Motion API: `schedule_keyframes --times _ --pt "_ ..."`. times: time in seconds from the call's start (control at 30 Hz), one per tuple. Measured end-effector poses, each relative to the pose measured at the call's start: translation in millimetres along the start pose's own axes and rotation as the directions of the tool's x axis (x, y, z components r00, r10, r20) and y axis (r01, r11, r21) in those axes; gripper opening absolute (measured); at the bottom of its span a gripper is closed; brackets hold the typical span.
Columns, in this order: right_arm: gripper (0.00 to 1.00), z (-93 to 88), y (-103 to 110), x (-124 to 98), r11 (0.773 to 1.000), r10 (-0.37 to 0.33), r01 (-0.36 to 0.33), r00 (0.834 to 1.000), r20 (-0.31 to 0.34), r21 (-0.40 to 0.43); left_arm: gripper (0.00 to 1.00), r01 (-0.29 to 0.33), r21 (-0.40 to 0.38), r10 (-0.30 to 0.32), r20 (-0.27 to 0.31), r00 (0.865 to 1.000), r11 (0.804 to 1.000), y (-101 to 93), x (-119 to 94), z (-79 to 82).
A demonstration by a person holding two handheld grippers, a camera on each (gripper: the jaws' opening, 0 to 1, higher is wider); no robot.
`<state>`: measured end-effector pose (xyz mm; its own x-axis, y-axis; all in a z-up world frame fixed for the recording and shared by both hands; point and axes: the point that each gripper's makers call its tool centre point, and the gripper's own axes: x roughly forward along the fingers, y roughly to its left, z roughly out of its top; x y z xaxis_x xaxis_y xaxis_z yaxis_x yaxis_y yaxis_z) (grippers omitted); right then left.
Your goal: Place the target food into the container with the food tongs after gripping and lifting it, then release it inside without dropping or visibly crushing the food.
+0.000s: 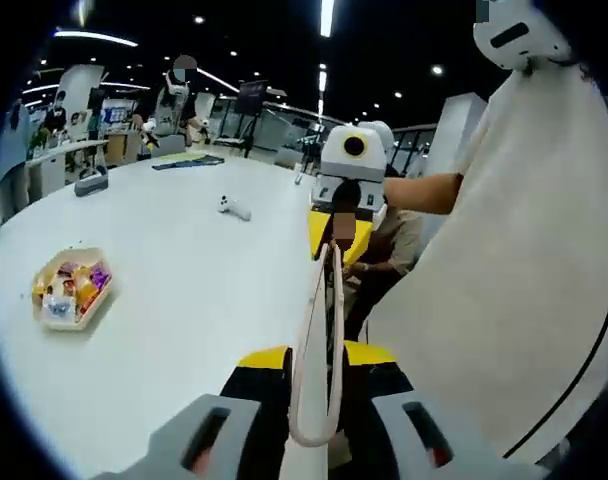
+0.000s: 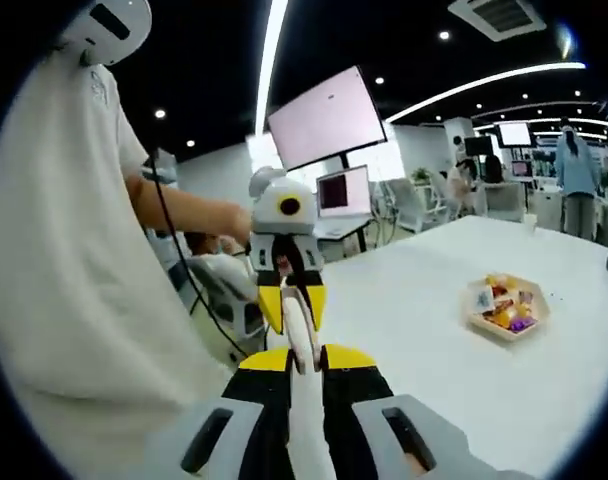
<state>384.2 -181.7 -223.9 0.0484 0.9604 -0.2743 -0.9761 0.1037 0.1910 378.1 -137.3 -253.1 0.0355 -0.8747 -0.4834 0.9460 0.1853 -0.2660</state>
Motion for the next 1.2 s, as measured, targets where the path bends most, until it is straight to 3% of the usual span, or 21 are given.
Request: schedule_keyframes --times 0.23,0.43,0.5,0.57,0.67,0.8,0.9,1.03,1.1,1.2 --pt "0.13 -37.2 -13 10 0.998 -0.052 0.054 0.994 -0.097 0.016 0.17 -0.018 0.048 0.023 -0.103 0.994 0.999 15.2 18 -23.7" --pt "0.17 -61.8 -28 14 0.996 -0.082 0.084 0.984 -0.161 0.005 0.17 -0.055 0.053 0.061 -0.111 0.992 0.997 28.1 31 -41.9" --pt "0.18 -73.6 -35 16 0.995 -0.102 0.098 0.975 -0.197 -0.030 0.17 -0.083 0.054 0.088 -0.108 0.990 0.995 33.2 38 -49.2" --pt "0.20 -87.0 -38 18 0.995 -0.099 0.101 0.962 -0.255 -0.005 0.16 -0.095 0.063 0.102 -0.111 0.989 0.993 34.7 43 -54.8" --pt "0.22 -92.1 -42 22 0.995 -0.099 0.100 0.954 -0.282 -0.011 0.16 -0.113 0.099 0.124 -0.114 0.986 0.989 37.4 47 -60.5" --pt "0.24 -100.0 -52 24 0.992 -0.127 0.113 0.937 -0.325 -0.061 0.16 -0.135 0.081 0.143 -0.110 0.984 0.988 49.9 53 -67.8" --pt "0.27 -110.9 -67 27 0.984 -0.179 0.175 0.909 -0.377 -0.044 0.16 -0.140 0.043 0.143 -0.089 0.986 0.989 58.4 61 -70.7" --pt "0.28 -120.7 -82 33 0.974 -0.224 0.214 0.887 -0.404 -0.070 0.16 -0.164 0.044 0.167 -0.089 0.982 0.985 70.9 66 -73.2" --pt "0.30 -124.8 -84 33 0.970 -0.241 0.207 0.858 -0.453 -0.124 0.16 -0.158 0.050 0.162 -0.104 0.981 0.986 75.2 68 -76.8" --pt "0.30 -123.1 -87 37 0.969 -0.246 0.205 0.858 -0.450 -0.140 0.16 -0.159 0.067 0.165 -0.102 0.981 0.985 78.9 65 -78.0"
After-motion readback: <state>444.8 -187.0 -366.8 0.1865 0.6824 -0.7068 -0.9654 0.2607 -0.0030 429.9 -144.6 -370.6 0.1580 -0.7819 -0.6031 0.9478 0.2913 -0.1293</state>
